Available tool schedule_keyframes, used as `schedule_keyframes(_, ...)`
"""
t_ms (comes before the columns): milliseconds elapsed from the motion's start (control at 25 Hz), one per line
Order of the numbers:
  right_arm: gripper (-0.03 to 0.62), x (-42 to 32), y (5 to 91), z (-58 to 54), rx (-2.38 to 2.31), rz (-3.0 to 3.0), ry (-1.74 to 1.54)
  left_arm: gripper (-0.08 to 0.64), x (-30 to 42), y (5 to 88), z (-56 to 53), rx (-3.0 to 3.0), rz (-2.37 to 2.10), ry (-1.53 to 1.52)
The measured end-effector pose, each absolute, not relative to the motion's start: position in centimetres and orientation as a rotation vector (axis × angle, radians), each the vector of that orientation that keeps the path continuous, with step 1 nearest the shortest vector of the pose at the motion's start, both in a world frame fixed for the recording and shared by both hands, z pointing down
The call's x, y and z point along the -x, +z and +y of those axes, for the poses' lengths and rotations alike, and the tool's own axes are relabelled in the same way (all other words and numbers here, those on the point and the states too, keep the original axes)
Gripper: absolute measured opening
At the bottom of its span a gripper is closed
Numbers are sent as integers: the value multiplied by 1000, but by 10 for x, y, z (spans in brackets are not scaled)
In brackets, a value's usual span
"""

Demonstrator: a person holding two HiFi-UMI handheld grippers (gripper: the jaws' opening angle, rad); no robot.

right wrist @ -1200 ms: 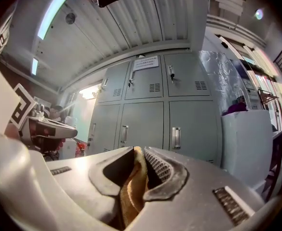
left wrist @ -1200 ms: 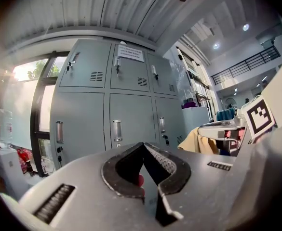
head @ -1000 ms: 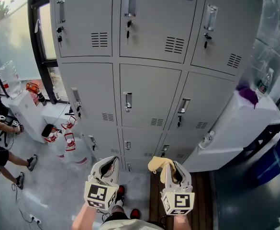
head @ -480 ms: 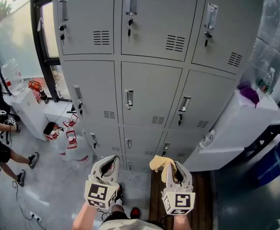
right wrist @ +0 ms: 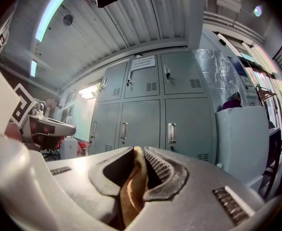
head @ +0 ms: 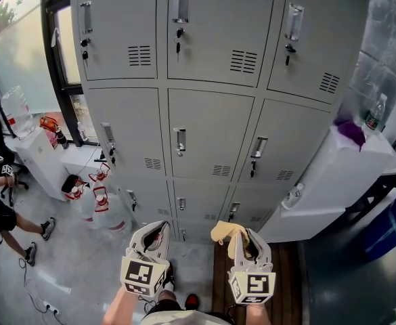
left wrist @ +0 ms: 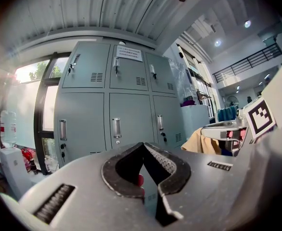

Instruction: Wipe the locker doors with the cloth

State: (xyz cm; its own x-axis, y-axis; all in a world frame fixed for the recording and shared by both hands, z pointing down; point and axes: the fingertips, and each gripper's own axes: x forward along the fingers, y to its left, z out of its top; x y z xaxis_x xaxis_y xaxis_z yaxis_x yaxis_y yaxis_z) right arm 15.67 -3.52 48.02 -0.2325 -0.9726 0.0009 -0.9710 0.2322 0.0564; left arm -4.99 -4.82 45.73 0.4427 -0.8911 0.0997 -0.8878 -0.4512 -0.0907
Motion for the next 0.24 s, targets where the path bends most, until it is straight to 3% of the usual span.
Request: schedule_keyframes(240, 72, -160, 477, -35, -1928, -2433, -74, 20, 46, 455, -48, 2648, 1628, -200)
